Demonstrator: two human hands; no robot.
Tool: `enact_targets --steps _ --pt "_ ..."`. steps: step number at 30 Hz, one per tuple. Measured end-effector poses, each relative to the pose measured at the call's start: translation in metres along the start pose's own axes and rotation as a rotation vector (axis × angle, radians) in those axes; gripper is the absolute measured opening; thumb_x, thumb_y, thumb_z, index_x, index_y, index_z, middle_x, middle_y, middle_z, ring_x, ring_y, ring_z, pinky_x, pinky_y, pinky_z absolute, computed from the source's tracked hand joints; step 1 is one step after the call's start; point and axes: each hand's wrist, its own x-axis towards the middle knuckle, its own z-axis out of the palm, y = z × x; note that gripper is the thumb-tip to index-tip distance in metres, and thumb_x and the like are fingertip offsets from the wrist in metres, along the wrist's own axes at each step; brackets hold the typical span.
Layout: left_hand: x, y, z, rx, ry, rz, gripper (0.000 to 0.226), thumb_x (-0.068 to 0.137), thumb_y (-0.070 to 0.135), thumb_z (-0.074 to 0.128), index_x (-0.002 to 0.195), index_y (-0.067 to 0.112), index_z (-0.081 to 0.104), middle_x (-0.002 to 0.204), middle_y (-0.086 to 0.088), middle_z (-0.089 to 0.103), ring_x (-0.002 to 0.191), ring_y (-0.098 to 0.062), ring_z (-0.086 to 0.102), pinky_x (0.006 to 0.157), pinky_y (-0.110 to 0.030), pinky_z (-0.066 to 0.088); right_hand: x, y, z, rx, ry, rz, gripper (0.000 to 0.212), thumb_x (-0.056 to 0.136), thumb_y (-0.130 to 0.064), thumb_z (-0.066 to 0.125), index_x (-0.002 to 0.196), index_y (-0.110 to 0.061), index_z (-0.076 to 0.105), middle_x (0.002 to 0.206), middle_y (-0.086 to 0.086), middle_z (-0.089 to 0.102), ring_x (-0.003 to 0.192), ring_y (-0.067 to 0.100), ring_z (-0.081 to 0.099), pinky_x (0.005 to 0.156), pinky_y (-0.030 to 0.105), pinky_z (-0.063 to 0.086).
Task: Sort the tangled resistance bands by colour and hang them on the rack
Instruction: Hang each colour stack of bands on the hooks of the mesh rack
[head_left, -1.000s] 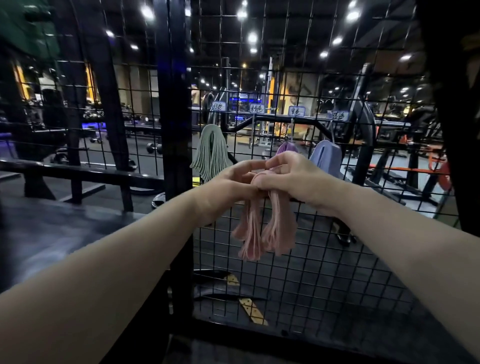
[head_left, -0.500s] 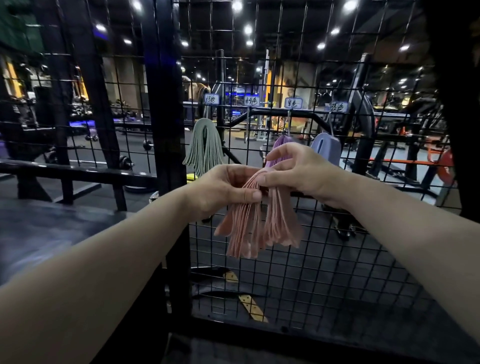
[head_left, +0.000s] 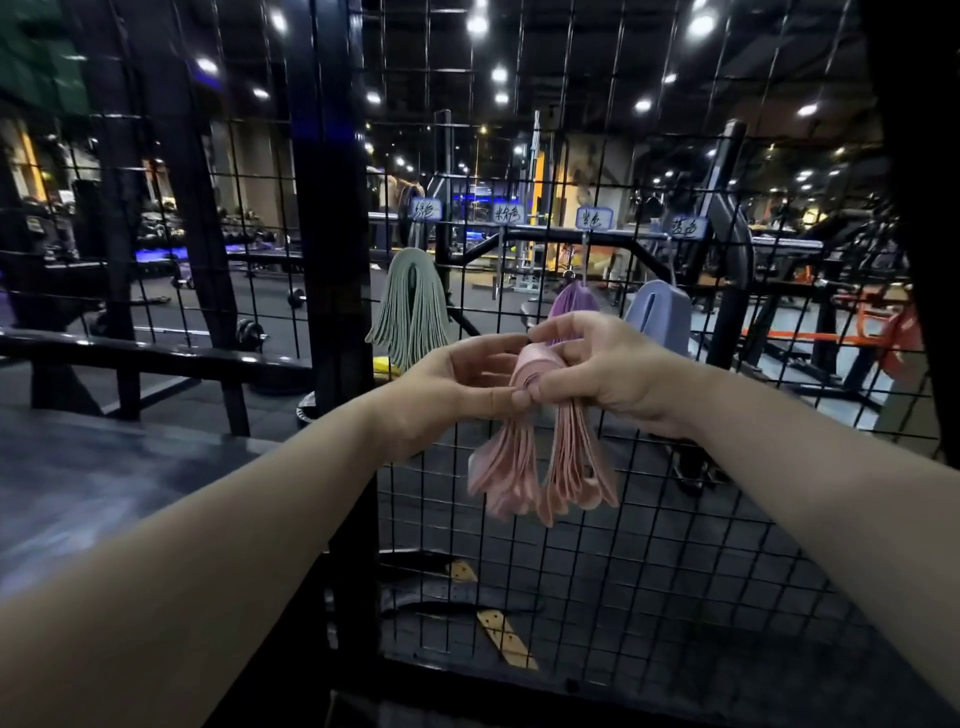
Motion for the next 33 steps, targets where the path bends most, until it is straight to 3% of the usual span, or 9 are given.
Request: enact_targets --steps 4,8,13,18,23,26,29,31,33 --pt "0.007 0.007 -0.002 -0.031 -0.006 -0.017 0.073 0.079 0.015 0.079 0.146 0.024 0.05 0.132 -0.012 0.064 0.123 -0.028 0.062 0.103 -0.042 0.051 0.011 -0.001 0.001 0.022 0.056 -0.009 0.06 0.075 0.0 0.083 0.125 -0.01 0.053 0.114 0.017 0.069 0.097 0.028 0.073 0.079 0.039 0.062" --pt "0.02 0.012 -0.009 0.079 -0.007 -0.024 0.071 0.085 0.008 0.076 0.148 0.023 0.048 0.132 -0.012 0.065 0.124 -0.03 0.062 0.103 -0.05 0.05 0.024 -0.001 -0.001 0.032 0.111 0.003 0.062 0.069 -0.013 0.088 0.122 -0.015 0.055 0.116 0.013 0.069 0.101 0.03 0.071 0.087 0.054 0.059" --pt "0.036 0.019 -0.016 0.235 0.01 0.018 0.058 0.095 0.004 0.066 0.148 0.02 0.048 0.131 -0.002 0.067 0.123 -0.02 0.063 0.106 -0.042 0.05 0.043 -0.005 -0.003 0.008 0.168 -0.029 0.06 0.068 -0.021 0.091 0.117 -0.015 0.058 0.111 0.008 0.07 0.1 0.02 0.069 0.081 0.035 0.058" --pt "0.052 0.015 -0.027 0.407 0.198 0.09 0.055 0.098 0.009 0.061 0.148 0.028 0.047 0.128 0.008 0.067 0.117 -0.006 0.064 0.105 -0.036 0.051 0.07 -0.006 -0.005 -0.039 0.219 -0.041 0.064 0.062 -0.039 0.093 0.112 -0.018 0.059 0.107 0.006 0.069 0.096 0.02 0.067 0.074 0.032 0.055" --pt "0.067 0.01 -0.041 0.758 0.467 0.383 0.031 0.09 0.012 0.068 0.118 0.023 0.062 0.117 0.007 0.063 0.106 -0.006 0.064 0.093 -0.037 0.056 0.095 -0.012 -0.003 -0.054 0.258 -0.073 0.057 0.06 -0.05 0.088 0.103 -0.021 0.063 0.099 0.004 0.068 0.085 0.018 0.061 0.067 0.03 0.049" --pt "0.073 0.017 -0.048 1.006 0.566 0.432 0.022 0.088 0.014 0.069 0.108 0.023 0.067 0.104 0.009 0.063 0.09 -0.01 0.064 0.078 -0.029 0.056 0.107 -0.02 -0.006 -0.095 0.224 -0.104 0.045 0.067 -0.043 0.085 0.097 -0.019 0.062 0.094 0.005 0.067 0.08 0.018 0.059 0.067 0.035 0.047" --pt "0.08 0.028 -0.053 1.114 0.594 0.44 0.019 0.09 0.018 0.07 0.108 0.025 0.07 0.098 0.013 0.06 0.086 -0.006 0.058 0.069 -0.008 0.042 0.118 -0.031 -0.013 -0.171 0.193 -0.134 0.034 0.079 -0.033 0.082 0.097 -0.016 0.059 0.088 0.006 0.063 0.074 0.017 0.058 0.061 0.031 0.046" --pt "0.087 0.034 -0.057 1.133 0.62 0.412 0.017 0.092 0.022 0.069 0.109 0.026 0.071 0.101 0.012 0.061 0.087 -0.006 0.057 0.069 -0.013 0.044 0.124 -0.036 -0.016 -0.228 0.199 -0.154 0.032 0.082 -0.034 0.079 0.098 -0.016 0.058 0.082 0.004 0.059 0.069 0.015 0.053 0.057 0.028 0.043" --pt "0.094 0.038 -0.059 1.156 0.647 0.367 0.016 0.095 0.026 0.065 0.109 0.025 0.07 0.108 0.006 0.063 0.091 -0.013 0.061 0.075 -0.03 0.053 0.133 -0.039 -0.017 -0.259 0.234 -0.174 0.031 0.084 -0.035 0.078 0.096 -0.017 0.057 0.076 0.0 0.054 0.064 0.013 0.049 0.054 0.026 0.04"
